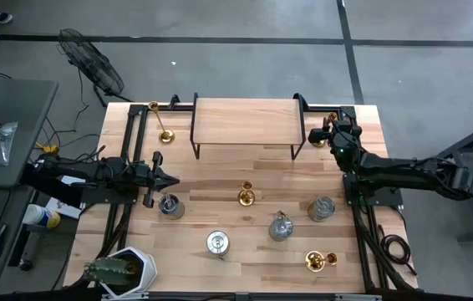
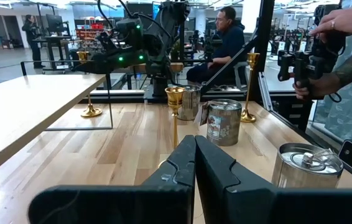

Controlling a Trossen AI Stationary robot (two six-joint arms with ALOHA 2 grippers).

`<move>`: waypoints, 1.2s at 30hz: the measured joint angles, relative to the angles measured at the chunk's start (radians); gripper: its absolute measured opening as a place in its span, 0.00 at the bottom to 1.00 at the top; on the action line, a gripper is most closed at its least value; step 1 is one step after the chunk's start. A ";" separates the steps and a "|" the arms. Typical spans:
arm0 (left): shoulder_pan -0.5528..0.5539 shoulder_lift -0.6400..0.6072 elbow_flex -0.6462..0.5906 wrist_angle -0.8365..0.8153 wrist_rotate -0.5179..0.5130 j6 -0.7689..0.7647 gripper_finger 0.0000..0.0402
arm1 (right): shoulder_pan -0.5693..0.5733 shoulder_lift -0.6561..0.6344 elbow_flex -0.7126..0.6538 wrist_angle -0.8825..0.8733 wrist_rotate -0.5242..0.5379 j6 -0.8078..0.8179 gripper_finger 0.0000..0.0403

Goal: Pick & Place candle stick holders
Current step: Put the gold candle holder on the shelf

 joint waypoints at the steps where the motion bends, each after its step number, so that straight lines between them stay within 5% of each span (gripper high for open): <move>1: 0.000 0.000 0.000 0.000 0.000 0.000 0.00 | 0.000 0.000 0.000 0.000 0.000 0.000 0.28; 19: 0.000 0.000 0.000 0.000 -0.001 0.000 0.00 | 0.000 0.000 0.000 0.000 -0.004 -0.010 0.10; 36: 0.000 0.000 0.000 0.000 -0.002 0.000 0.00 | 0.000 -0.002 0.054 0.002 -0.031 -0.132 0.09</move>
